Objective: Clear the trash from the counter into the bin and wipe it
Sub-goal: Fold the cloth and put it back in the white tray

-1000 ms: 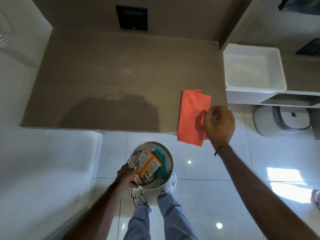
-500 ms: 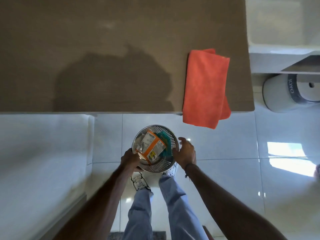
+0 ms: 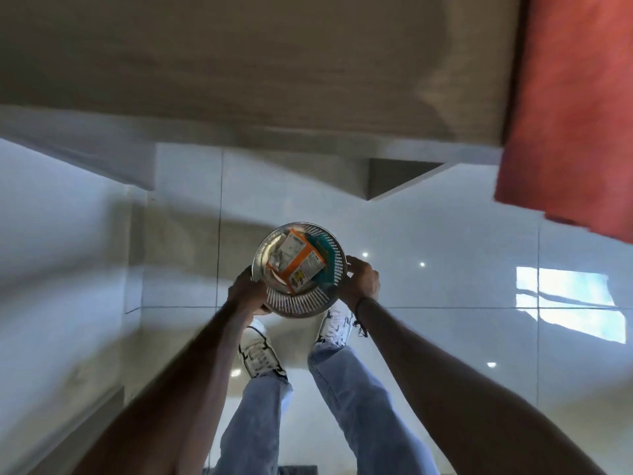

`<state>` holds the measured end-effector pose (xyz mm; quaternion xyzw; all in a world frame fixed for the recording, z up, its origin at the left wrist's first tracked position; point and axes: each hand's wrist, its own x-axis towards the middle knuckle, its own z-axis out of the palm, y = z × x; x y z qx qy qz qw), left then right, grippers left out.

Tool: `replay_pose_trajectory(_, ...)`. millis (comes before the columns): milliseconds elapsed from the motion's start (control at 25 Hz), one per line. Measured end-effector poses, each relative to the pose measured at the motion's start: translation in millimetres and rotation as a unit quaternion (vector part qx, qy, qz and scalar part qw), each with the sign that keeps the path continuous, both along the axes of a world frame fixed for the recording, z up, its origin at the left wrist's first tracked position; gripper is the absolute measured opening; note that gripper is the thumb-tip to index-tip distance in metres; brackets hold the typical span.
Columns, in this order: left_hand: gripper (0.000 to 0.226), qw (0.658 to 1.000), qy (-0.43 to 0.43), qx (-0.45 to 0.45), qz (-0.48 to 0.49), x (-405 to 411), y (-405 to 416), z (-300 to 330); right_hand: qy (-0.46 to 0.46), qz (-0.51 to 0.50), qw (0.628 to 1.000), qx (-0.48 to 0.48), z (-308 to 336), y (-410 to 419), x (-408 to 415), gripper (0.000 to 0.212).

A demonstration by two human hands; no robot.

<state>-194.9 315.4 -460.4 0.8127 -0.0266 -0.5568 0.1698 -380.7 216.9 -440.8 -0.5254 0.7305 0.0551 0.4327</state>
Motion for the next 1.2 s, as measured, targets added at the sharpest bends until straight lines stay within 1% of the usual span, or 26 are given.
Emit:
replay_pose_trajectory(40, 0.016, 0.998, 0.046, 0.001, 0.042, 0, 5, -8, -0.006, 0.006, 1.0, 0.003, -8, 3, 2, 0.038)
replay_pose_trajectory(80, 0.028, 0.993, 0.092, 0.005, 0.078, 1, 11, -14, -0.016, 0.008, 1.0, 0.017, -12, 6, 4, 0.04)
replay_pose_trajectory(160, 0.057, 0.983, 0.151, 0.021, 0.103, 0, 20, -15, -0.018, 0.022, 0.998, 0.052, -13, 12, 6, 0.042)
replay_pose_trajectory(200, 0.063, 0.983, 0.156, 0.026, 0.097, -2, 22, -8, -0.014, 0.03, 0.997, 0.066, -7, 13, 6, 0.041)
replay_pose_trajectory(240, 0.063, 0.985, 0.147, 0.029, 0.082, -4, 24, 1, -0.016, 0.032, 0.997, 0.074, 4, 14, 7, 0.041)
replay_pose_trajectory(320, 0.052, 0.993, 0.1, 0.026, 0.051, -9, 27, 33, -0.031, 0.031, 0.997, 0.066, 38, 16, 10, 0.037)
replay_pose_trajectory(400, 0.042, 0.998, 0.059, 0.024, 0.026, -9, 27, 90, -0.038, 0.028, 0.997, 0.06, 95, 16, 15, 0.032)
replay_pose_trajectory(440, 0.04, 0.998, 0.052, 0.017, 0.009, -8, 25, 123, -0.041, 0.011, 0.997, 0.068, 125, 14, 17, 0.031)
replay_pose_trajectory(520, 0.037, 0.998, 0.048, -0.024, -0.034, -3, 18, 193, -0.07, -0.042, 0.993, 0.089, 188, 10, 21, 0.029)
replay_pose_trajectory(640, 0.037, 0.987, 0.019, -0.117, -0.104, 7, 2, 305, -0.157, -0.121, 0.974, 0.107, 288, 5, 16, 0.024)
replay_pose_trajectory(720, 0.028, 0.971, 0.0, -0.187, -0.15, 11, -15, 354, -0.231, -0.166, 0.949, 0.137, 328, 3, 6, 0.032)
replay_pose_trajectory(800, 0.017, 0.946, -0.001, -0.26, -0.192, 13, -44, 410, -0.323, -0.23, 0.907, 0.143, 367, -5, -5, 0.039)
replay_pose_trajectory(840, 0.017, 0.931, -0.005, -0.294, -0.216, 12, -63, 429, -0.364, -0.267, 0.881, 0.143, 380, -12, -10, 0.04)
replay_pose_trajectory(920, 0.023, 0.892, -0.046, -0.355, -0.276, 5, -108, 462, -0.408, -0.315, 0.846, 0.135, 401, -27, -17, 0.044)
replay_pose_trajectory(1000, 0.023, 0.85, -0.115, -0.389, -0.336, -9, -157, 480, -0.405, -0.343, 0.838, 0.13, 417, -44, -21, 0.052)
replay_pose_trajectory(1040, 0.025, 0.831, -0.151, -0.388, -0.369, -17, -180, 481, -0.398, -0.362, 0.833, 0.129, 421, -54, -21, 0.056)
replay_pose_trajectory(1120, 0.047, 0.794, -0.21, -0.344, -0.455, -33, -222, 475, -0.389, -0.407, 0.817, 0.123, 421, -74, -25, 0.058)
replay_pose_trajectory(1160, 0.06, 0.783, -0.232, -0.309, -0.487, -41, -241, 469, -0.385, -0.426, 0.81, 0.121, 418, -86, -29, 0.057)
replay_pose_trajectory(1200, 0.07, 0.78, -0.252, -0.278, -0.502, -45, -258, 461, -0.373, -0.435, 0.81, 0.122, 417, -96, -32, 0.056)
